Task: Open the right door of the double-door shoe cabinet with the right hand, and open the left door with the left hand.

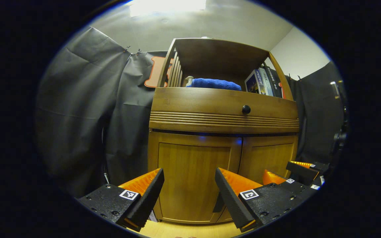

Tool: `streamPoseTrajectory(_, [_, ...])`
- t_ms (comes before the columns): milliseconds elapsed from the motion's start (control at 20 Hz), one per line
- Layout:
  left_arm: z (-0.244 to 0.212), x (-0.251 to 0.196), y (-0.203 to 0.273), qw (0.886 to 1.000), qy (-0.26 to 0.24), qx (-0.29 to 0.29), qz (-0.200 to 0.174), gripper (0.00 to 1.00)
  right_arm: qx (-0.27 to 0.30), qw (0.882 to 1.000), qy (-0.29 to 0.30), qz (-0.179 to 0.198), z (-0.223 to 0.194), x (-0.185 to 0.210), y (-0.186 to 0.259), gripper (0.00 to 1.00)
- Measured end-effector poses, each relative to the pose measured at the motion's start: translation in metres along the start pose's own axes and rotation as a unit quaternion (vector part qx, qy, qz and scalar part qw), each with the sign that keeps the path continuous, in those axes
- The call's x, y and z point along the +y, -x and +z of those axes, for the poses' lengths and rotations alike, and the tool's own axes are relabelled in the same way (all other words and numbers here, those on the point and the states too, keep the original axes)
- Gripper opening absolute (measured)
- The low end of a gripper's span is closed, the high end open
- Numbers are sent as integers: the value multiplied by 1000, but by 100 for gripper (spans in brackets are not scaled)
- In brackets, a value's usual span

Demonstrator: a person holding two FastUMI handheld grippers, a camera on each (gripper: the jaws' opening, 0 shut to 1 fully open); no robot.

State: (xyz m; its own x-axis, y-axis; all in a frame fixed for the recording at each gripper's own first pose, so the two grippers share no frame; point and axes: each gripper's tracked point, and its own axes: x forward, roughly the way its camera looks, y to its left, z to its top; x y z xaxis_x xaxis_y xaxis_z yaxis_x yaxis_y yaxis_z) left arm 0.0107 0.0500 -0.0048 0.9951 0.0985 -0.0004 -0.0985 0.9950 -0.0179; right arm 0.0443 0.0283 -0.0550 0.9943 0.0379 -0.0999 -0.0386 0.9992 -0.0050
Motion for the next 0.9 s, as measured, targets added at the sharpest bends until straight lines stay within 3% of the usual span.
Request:
streamPoseTrajectory(350, [4, 38, 9, 999, -16, -2, 44, 95, 59, 998, -10, 7, -49, 11, -30, 94])
streamPoseTrajectory(400, [4, 44, 11, 999, -18, -2, 51, 92, 66, 998, -11, 8, -56, 12, -32, 96])
streamPoseTrajectory(550, [3, 60, 19, 997, -22, 2, 72, 95, 83, 996, -16, 15, -71, 21, -43, 96])
streamPoseTrajectory(600, [3, 66, 22, 996, -23, 2, 80, 92, 87, 996, -15, 15, -72, 21, -47, 96])
streamPoseTrajectory(700, [4, 78, 27, 995, -26, 3, 98, 95, 95, 995, -14, 19, -79, 28, -53, 85])
streamPoseTrajectory(750, [5, 84, 30, 994, -28, 3, 107, 95, 99, 995, -9, 15, -81, 27, -56, 85])
streamPoseTrajectory(800, [5, 90, 33, 993, -30, 4, 116, 92, 101, 995, -6, 15, -85, 27, -60, 77])
streamPoseTrajectory(900, [4, 101, 38, 991, -33, 7, 133, 95, 109, 994, -2, 17, -94, 31, -65, 62])
